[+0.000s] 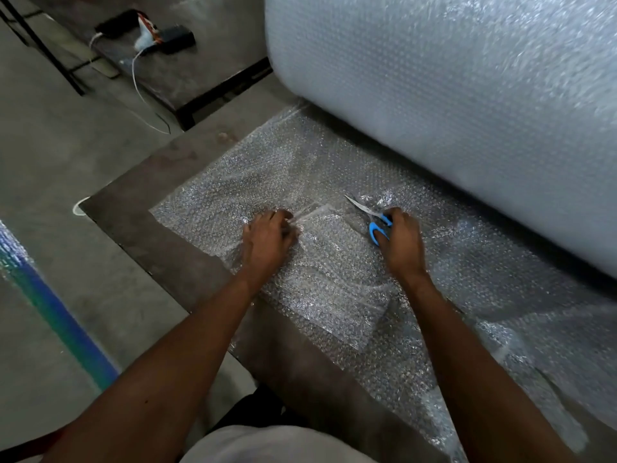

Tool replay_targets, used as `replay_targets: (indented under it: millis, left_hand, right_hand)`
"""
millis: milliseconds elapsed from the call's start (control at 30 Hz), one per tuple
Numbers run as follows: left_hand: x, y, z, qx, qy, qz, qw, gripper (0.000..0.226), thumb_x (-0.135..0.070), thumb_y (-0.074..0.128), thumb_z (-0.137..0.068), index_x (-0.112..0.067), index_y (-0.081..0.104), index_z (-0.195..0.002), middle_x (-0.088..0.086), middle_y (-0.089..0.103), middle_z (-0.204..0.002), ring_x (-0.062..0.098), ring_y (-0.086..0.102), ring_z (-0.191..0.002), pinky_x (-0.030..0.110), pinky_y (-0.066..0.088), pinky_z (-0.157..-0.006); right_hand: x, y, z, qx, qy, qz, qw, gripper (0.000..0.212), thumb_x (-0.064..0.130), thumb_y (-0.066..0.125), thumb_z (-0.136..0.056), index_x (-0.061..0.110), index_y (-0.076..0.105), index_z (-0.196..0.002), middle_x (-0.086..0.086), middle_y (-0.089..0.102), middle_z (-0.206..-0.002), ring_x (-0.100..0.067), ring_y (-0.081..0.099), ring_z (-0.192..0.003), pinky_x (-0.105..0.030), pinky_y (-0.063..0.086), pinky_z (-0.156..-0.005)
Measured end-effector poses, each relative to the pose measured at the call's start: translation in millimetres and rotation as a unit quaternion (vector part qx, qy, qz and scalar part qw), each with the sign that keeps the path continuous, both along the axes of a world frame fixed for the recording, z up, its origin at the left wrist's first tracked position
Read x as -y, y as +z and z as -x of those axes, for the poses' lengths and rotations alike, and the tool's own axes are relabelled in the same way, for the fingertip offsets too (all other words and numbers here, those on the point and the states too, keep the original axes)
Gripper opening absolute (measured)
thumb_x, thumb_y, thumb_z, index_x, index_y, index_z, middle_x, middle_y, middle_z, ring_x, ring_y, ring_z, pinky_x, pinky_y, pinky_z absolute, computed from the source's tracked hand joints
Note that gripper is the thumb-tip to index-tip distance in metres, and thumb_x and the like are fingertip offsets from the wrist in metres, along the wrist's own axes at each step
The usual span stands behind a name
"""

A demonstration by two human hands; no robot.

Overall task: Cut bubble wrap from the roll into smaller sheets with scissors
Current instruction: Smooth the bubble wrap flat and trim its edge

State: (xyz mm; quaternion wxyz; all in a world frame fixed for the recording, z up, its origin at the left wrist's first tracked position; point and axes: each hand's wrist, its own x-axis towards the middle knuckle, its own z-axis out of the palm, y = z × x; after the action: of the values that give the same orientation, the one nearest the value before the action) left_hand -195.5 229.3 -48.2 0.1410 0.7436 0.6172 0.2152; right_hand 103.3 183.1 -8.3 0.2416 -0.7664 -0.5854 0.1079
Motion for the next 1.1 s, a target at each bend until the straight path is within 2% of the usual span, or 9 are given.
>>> replay_targets:
  millis: [167,333,500,667,767,867,967,1033,1100]
  left_hand:
    - [-13,1,-1,0.024,0.014,0.02,0.999,0.02,-0.05,0.07,-0.099,-0.04,0.072,-0.116,-0.01,0.067,-0.114,0.018,0.059,-0.113,0.056,0.047,-0.103]
    - [-12,9,1,0.007,-0.019,-0.023,1.0,0.014,-0.045,0.067,-0.103,-0.036,0.072,-0.112,-0.012,0.069,-0.111,0.015,0.059,-0.111,0.049,0.042,-0.101]
    - [-8,18,6,0.101,-0.105,0.029,0.989,0.014,-0.041,0.065,-0.104,-0.028,0.062,-0.107,-0.009,0.068,-0.102,0.016,0.062,-0.1,0.053,0.049,-0.102]
    - [-7,44,13,0.311,-0.123,0.154,0.929,0.015,-0.031,0.066,-0.108,-0.022,0.056,-0.116,0.005,0.074,-0.081,0.023,0.073,-0.067,0.046,0.064,-0.063]
    - [-7,60,15,0.418,-0.111,0.205,0.878,0.017,-0.031,0.067,-0.108,-0.018,0.059,-0.116,0.003,0.062,-0.07,0.02,0.055,-0.055,0.032,0.048,-0.05]
    - [-17,56,34,0.443,-0.075,0.31,0.838,0.04,-0.051,0.069,-0.103,-0.016,0.073,-0.121,0.006,0.075,-0.096,0.02,0.067,-0.076,0.034,0.056,-0.067]
    - [-16,49,62,0.404,-0.063,0.459,0.789,0.088,-0.088,0.069,-0.078,-0.011,0.072,-0.12,0.01,0.076,-0.112,0.023,0.068,-0.085,0.042,0.059,-0.077]
    - [-12,47,77,0.362,-0.088,0.481,0.794,0.094,-0.095,0.078,-0.056,-0.013,0.073,-0.103,-0.002,0.076,-0.094,0.017,0.063,-0.073,0.033,0.053,-0.067]
    - [-5,47,86,0.363,-0.135,0.479,0.788,0.073,-0.078,0.092,-0.057,-0.017,0.078,-0.095,-0.006,0.078,-0.099,0.011,0.07,-0.094,0.023,0.052,-0.091]
  right_hand:
    - [-14,1,-13,0.009,-0.013,0.054,0.998,0.039,0.025,0.086,-0.086,0.012,0.071,-0.12,-0.018,0.059,-0.122,-0.035,0.054,-0.118,-0.035,0.044,-0.098]
    - [-31,13,-23,0.028,0.01,0.142,0.989,0.043,0.033,0.095,-0.075,0.013,0.075,-0.108,-0.019,0.071,-0.107,-0.036,0.068,-0.099,-0.037,0.055,-0.085]
    - [-19,24,17,0.105,0.073,0.097,0.987,0.036,0.018,0.074,-0.094,0.017,0.068,-0.129,-0.015,0.063,-0.126,-0.037,0.057,-0.12,-0.045,0.051,-0.102]
    - [-20,24,63,-0.077,0.167,0.151,0.971,0.078,0.053,0.077,-0.091,0.034,0.036,-0.154,-0.005,0.057,-0.151,-0.031,0.049,-0.142,-0.054,0.037,-0.12]
    - [-31,36,68,-0.17,0.178,0.191,0.95,0.061,0.059,0.083,-0.084,0.028,0.063,-0.132,0.006,0.073,-0.123,-0.019,0.068,-0.114,-0.046,0.053,-0.104]
    - [-40,53,60,-0.32,0.235,0.22,0.891,0.041,0.046,0.084,-0.09,0.008,0.076,-0.102,0.004,0.075,-0.09,-0.012,0.067,-0.081,-0.034,0.054,-0.081]
    - [-44,67,50,-0.454,0.222,0.243,0.828,0.042,0.034,0.08,-0.095,-0.005,0.068,-0.108,-0.009,0.068,-0.09,-0.013,0.063,-0.068,-0.028,0.056,-0.06]
    - [-51,75,47,-0.482,0.208,0.266,0.808,0.038,0.04,0.082,-0.092,0.008,0.072,-0.109,-0.005,0.074,-0.097,-0.011,0.068,-0.071,-0.025,0.058,-0.061]
    - [-60,80,52,-0.451,0.2,0.266,0.828,0.043,0.045,0.081,-0.092,0.012,0.071,-0.116,-0.002,0.076,-0.108,-0.011,0.071,-0.088,-0.027,0.058,-0.079]
